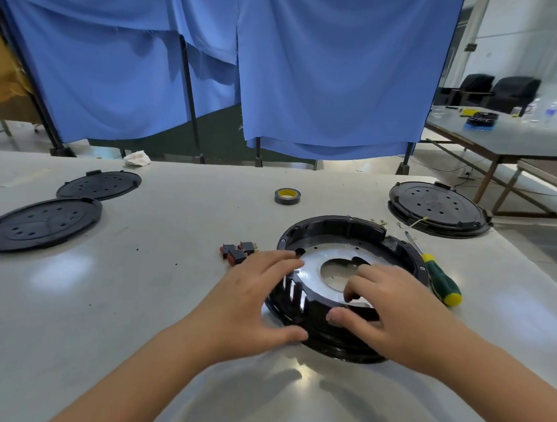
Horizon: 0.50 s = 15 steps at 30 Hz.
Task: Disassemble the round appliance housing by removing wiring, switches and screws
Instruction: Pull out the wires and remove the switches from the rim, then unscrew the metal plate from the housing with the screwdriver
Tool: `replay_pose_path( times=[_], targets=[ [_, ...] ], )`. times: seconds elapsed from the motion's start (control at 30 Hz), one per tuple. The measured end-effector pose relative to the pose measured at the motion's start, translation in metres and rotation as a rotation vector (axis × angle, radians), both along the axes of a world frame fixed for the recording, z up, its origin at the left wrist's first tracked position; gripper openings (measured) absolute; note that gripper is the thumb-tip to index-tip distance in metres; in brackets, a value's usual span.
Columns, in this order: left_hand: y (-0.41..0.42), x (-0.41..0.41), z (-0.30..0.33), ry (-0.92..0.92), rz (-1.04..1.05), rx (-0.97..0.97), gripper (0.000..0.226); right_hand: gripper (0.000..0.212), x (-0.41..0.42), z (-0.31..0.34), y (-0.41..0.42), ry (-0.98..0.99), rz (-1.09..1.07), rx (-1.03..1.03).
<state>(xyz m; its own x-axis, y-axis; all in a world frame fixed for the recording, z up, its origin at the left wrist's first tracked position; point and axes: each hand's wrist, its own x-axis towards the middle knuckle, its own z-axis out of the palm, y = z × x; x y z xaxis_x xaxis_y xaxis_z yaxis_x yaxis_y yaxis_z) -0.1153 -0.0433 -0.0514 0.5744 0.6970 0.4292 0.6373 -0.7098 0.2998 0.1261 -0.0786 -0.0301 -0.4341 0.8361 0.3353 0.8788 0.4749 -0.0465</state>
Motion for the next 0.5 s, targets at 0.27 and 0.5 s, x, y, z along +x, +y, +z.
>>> replay_pose_path(
  times=[0.27, 0.5],
  targets=[
    [0.006, 0.012, -0.018, 0.105, 0.035, 0.251, 0.087, 0.043, 0.001, -0.019, -0.011, 0.072, 0.002, 0.165],
    [0.007, 0.019, -0.021, -0.056, -0.004, 0.420, 0.085, 0.038, -0.018, 0.003, 0.006, 0.189, 0.042, 0.504]
  ],
)
